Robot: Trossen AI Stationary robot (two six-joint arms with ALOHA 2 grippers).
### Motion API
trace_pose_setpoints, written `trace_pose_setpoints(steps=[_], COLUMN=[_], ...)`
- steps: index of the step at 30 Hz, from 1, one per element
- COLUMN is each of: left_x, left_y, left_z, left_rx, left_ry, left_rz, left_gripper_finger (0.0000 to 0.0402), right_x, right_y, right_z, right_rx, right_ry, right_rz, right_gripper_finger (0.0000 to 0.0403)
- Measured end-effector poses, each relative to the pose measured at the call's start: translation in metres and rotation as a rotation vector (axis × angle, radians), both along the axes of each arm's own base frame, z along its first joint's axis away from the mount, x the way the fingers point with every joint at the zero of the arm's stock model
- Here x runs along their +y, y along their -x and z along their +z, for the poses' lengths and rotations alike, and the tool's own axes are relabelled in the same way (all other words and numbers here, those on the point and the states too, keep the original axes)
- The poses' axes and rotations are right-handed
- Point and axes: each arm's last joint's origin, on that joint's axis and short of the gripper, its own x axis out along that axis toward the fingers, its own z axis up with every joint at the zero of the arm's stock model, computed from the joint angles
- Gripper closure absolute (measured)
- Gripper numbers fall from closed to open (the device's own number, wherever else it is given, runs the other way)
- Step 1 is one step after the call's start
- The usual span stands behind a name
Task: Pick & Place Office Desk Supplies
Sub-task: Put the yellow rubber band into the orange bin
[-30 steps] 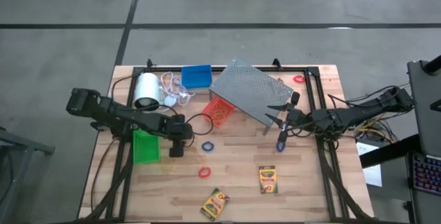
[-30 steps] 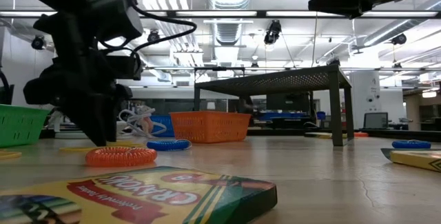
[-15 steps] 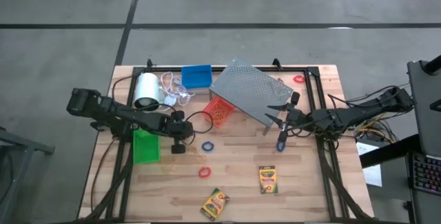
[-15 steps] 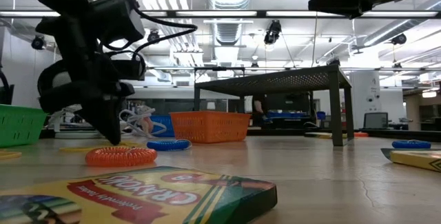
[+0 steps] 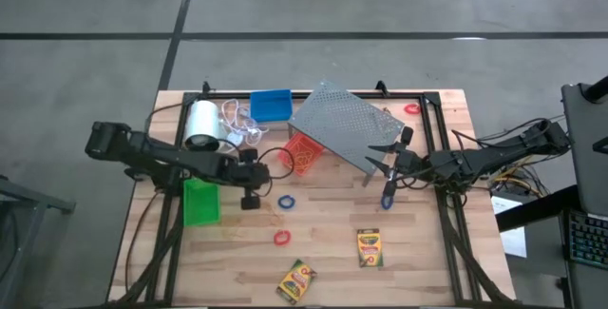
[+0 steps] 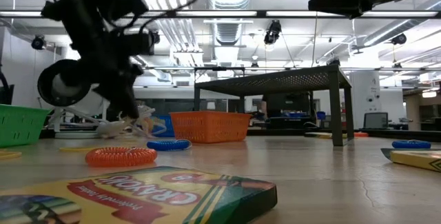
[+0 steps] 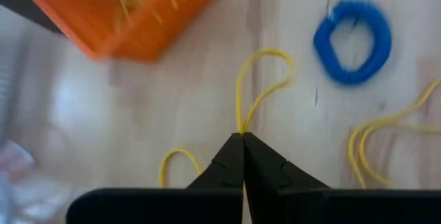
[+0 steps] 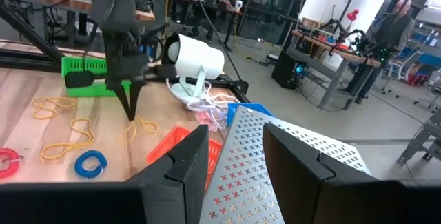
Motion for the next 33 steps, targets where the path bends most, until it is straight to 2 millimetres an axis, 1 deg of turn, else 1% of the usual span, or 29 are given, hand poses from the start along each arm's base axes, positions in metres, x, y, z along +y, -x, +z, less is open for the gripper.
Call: trace_pose_setpoints(steps=[8,13,23,33], left_x=[0.001,0.002,0.006,0.027], left_y=[-0.004,-0.009,-0.022,-0.028], left_z=[0.035,0.05,0.067,0.075], left_rx=[-0.149,-0.239,-0.429,-0.543], left_ry=[-0.057,-0.111,-0.215,-0.235], left_rz=[-0.016,-0.017,-0.005,0.069], left_gripper_finger=[0.04,0.0401,0.0401,0.0401], right_x=[0.0,0.0,0.0,0.0], right_y=[0.0,0.0,0.0,0.0], right_z=[0.0,0.0,0.0,0.0], right_rx=[0.0,0.0,0.001,0.0], right_ry=[0.001,0.002,0.001,0.0], right_rz=[0.0,0.0,0.0,0.0], right_gripper_finger=[0.0266,0.0266,0.0266,0.0266])
